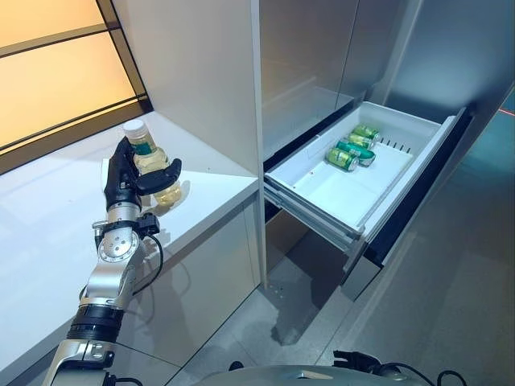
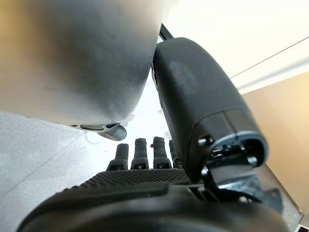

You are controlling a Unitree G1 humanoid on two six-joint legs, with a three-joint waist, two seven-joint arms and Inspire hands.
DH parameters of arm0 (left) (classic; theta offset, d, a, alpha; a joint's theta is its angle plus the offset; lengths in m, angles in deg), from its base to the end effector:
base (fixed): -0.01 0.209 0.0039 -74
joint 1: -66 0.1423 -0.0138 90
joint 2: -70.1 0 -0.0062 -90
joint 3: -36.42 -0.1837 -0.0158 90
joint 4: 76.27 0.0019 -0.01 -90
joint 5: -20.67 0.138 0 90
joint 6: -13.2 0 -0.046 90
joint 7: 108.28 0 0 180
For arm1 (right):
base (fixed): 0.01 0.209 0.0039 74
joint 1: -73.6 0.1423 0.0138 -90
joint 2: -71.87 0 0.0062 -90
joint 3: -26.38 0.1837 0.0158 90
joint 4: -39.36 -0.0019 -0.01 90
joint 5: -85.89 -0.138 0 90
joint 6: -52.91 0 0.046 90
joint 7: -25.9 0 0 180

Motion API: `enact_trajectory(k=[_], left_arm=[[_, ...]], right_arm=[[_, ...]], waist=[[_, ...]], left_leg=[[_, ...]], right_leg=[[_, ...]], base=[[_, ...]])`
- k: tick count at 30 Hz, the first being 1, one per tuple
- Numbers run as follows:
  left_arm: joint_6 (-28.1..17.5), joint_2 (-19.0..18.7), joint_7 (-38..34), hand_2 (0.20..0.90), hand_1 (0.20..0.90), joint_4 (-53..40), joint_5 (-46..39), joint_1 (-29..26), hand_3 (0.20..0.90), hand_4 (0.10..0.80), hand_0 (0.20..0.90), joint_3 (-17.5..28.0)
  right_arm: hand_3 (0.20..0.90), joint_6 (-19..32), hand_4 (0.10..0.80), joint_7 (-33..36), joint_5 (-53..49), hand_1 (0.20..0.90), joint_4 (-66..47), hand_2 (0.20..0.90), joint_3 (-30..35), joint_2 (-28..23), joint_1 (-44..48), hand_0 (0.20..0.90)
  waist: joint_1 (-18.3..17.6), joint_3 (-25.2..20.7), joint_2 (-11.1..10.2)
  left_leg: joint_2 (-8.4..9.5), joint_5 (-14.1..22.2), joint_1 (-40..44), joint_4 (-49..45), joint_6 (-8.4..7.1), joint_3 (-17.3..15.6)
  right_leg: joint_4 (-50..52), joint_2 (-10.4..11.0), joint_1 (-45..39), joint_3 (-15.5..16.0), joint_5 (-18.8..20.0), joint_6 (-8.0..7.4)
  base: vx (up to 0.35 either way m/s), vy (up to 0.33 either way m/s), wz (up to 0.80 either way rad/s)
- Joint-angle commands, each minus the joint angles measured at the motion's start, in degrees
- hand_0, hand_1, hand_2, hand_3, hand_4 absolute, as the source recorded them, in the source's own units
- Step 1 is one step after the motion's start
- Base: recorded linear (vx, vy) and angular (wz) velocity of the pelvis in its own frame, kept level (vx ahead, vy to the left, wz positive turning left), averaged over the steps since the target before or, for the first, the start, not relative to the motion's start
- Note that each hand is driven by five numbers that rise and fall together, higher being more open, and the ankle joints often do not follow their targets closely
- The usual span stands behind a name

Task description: Put drinks into fridge and close the fridge

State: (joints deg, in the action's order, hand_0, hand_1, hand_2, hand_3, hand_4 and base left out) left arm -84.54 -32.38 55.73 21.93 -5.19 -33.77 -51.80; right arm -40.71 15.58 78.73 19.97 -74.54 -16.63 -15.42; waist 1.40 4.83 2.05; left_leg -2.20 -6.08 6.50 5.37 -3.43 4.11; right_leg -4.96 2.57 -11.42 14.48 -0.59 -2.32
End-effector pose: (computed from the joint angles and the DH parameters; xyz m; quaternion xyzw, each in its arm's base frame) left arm 0.2349 0.2475 0.0898 0.0076 -0.0952 0.1614 0.9823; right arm 0.0742 -0.2264 -0.1150 -0.0528 0.6053 0.0374 0.7934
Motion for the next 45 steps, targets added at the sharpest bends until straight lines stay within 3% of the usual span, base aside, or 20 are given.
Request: enact_trajectory(k=[1,9,19,25,33,40,45], left_arm=[[-11.3,-2.0,2.8,0.3,0.3,-3.2,-4.5,-8.4,0.2,0.1,0.3,1.0],[-13.0,0.6,6.9,0.3,0.3,-6.1,-10.0,-8.7,0.2,0.1,0.3,0.6],[-13.8,-0.8,15.5,0.3,0.3,-15.5,-10.5,-11.3,0.2,0.1,0.3,-1.1],[-14.0,-0.8,25.0,0.3,0.3,-19.7,-13.9,-13.6,0.2,0.1,0.3,-4.3],[-15.2,-0.2,32.5,0.3,0.3,-22.7,-17.4,-14.1,0.2,0.1,0.3,-8.3],[-16.6,-1.1,36.5,0.3,0.3,-22.9,-18.3,-11.6,0.2,0.1,0.3,-9.4],[-16.6,-2.3,36.5,0.3,0.3,-21.3,-18.1,-11.8,0.2,0.1,0.3,-10.0]], right_arm=[[0.9,0.1,0.8,-0.4,2.1,0.9,0.3,0.9,-0.8,-0.8,0.0,0.9],[0.9,2.0,0.8,-0.8,0.2,0.9,-0.7,0.9,-1.2,-0.4,0.2,0.9],[0.9,6.7,0.8,-5.7,-2.9,0.9,-9.9,0.9,-3.5,-0.1,0.8,0.9],[0.9,2.9,0.8,-13.0,-7.9,0.9,-28.8,0.9,-7.6,-0.2,0.5,0.9],[0.9,-2.1,0.8,-19.2,-16.3,0.9,-50.6,0.9,-8.0,-1.1,0.5,0.9],[0.9,-8.3,0.8,-28.7,-26.4,0.9,-66.7,0.9,-4.3,-7.5,4.3,0.9],[0.9,-10.6,0.8,-29.9,-33.3,0.9,-74.8,0.9,-2.3,-11.2,8.9,0.9]], waist=[[0.2,0.5,0.2],[0.0,0.6,0.2],[-0.2,0.5,-0.1],[-0.7,0.5,-0.9],[-2.0,0.3,-1.6],[-2.4,0.2,-2.1],[-2.6,0.0,-2.4]], left_leg=[[4.62,8.9,3.5,-0.5,3.65,-5.1],[4.69,9.0,3.6,-0.6,3.83,-5.2],[4.85,9.3,3.9,-0.7,4.15,-5.2],[4.78,9.4,4.2,-0.8,4.13,-5.6],[4.81,9.2,4.5,-0.7,4.16,-5.9],[4.72,9.0,4.5,-0.6,4.34,-6.6],[4.72,9.0,4.3,-0.7,4.36,-7.1]], right_leg=[[8.9,-3.0,2.4,-3.6,-8.3,0.04],[9.1,-3.1,2.5,-3.8,-8.3,0.07],[8.8,-3.0,2.4,-3.8,-8.1,0.06],[8.1,-3.0,2.1,-3.7,-7.6,0.05],[7.0,-3.1,1.8,-4.4,-6.5,-0.21],[6.3,-3.3,2.0,-5.2,-5.6,-0.31],[5.9,-3.3,2.2,-5.5,-5.2,-0.36]], base=[[0.0,0.0,0.0],[0.001,0.0,-0.01],[-0.015,-0.014,-0.02],[-0.054,-0.05,-0.05],[-0.062,-0.038,-0.04],[-0.034,-0.017,-0.08],[-0.014,-0.007,-0.11]])
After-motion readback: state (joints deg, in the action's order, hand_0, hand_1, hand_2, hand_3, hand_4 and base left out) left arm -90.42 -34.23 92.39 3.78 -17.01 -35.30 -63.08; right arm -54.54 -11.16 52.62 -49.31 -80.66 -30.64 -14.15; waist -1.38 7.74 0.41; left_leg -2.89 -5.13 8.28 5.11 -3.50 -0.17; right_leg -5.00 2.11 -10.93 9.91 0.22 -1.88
